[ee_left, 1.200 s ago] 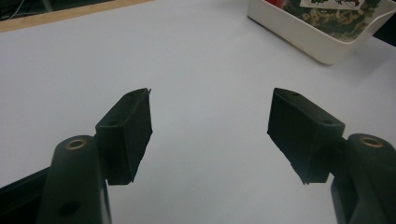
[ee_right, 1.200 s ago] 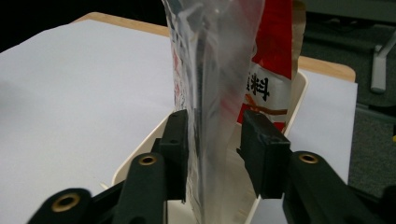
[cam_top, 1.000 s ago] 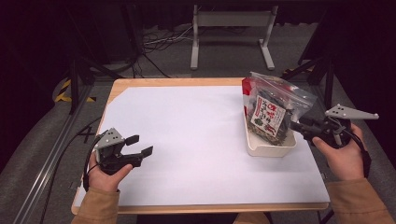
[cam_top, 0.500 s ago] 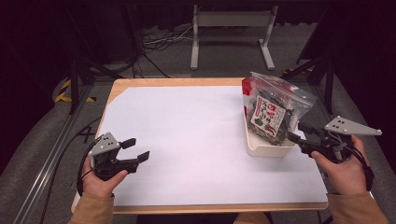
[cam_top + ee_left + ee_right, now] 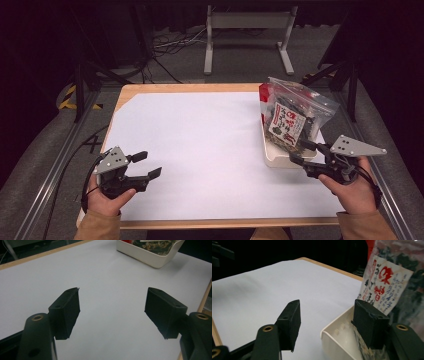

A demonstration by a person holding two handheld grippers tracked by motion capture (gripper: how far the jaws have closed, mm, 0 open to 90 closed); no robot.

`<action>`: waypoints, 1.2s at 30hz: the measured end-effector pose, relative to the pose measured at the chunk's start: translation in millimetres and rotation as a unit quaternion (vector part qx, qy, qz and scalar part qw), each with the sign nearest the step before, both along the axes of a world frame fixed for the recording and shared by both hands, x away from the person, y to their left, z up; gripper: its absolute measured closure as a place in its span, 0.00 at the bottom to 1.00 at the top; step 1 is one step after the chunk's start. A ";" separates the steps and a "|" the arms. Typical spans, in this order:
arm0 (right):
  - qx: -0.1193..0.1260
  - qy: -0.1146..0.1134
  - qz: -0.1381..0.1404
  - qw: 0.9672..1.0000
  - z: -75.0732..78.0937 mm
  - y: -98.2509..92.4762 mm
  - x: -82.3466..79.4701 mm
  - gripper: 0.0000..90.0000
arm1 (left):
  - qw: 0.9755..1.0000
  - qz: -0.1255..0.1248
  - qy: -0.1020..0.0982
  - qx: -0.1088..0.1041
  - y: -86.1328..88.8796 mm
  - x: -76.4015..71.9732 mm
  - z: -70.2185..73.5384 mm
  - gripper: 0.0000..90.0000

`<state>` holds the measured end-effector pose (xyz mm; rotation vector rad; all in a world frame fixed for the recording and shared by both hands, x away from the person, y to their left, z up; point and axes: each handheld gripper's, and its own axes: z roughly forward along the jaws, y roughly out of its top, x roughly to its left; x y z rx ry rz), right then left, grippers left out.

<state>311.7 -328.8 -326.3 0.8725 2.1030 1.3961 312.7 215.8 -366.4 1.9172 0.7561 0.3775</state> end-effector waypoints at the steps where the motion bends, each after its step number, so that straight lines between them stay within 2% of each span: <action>1: 0.001 -0.001 0.005 1.000 -1.2 1.3 0.0 0.43 | 1.000 0.000 0.003 -0.003 0.1 -0.3 -0.7 0.32; 8: 0.014 0.002 0.034 0.999 -15.6 11.4 2.8 0.42 | 1.000 -0.003 0.004 -0.004 0.6 -0.4 -4.3 0.32; 18: 0.025 0.004 0.067 0.997 -46.0 25.5 9.3 0.42 | 1.000 0.008 0.010 -0.004 5.4 3.0 -11.1 0.32; 23: 0.020 0.003 0.082 0.996 -55.2 31.4 9.7 0.42 | 1.000 0.006 0.008 -0.004 6.0 3.8 -13.6 0.31; 29: 0.018 0.012 0.086 0.996 -65.8 35.4 11.6 0.42 | 1.000 0.007 0.009 -0.006 7.8 3.6 -14.6 0.31; 32: 0.006 0.016 0.085 0.996 -72.9 38.3 12.7 0.42 | 1.000 0.007 0.009 -0.008 8.7 3.6 -15.2 0.31; 34: 0.006 0.019 0.091 0.996 -76.9 40.0 13.5 0.41 | 1.000 0.006 0.008 -0.007 8.6 3.9 -15.8 0.31; 36: -0.006 0.021 0.090 0.996 -82.0 41.8 14.7 0.41 | 1.000 0.006 0.006 -0.006 8.5 4.1 -16.1 0.31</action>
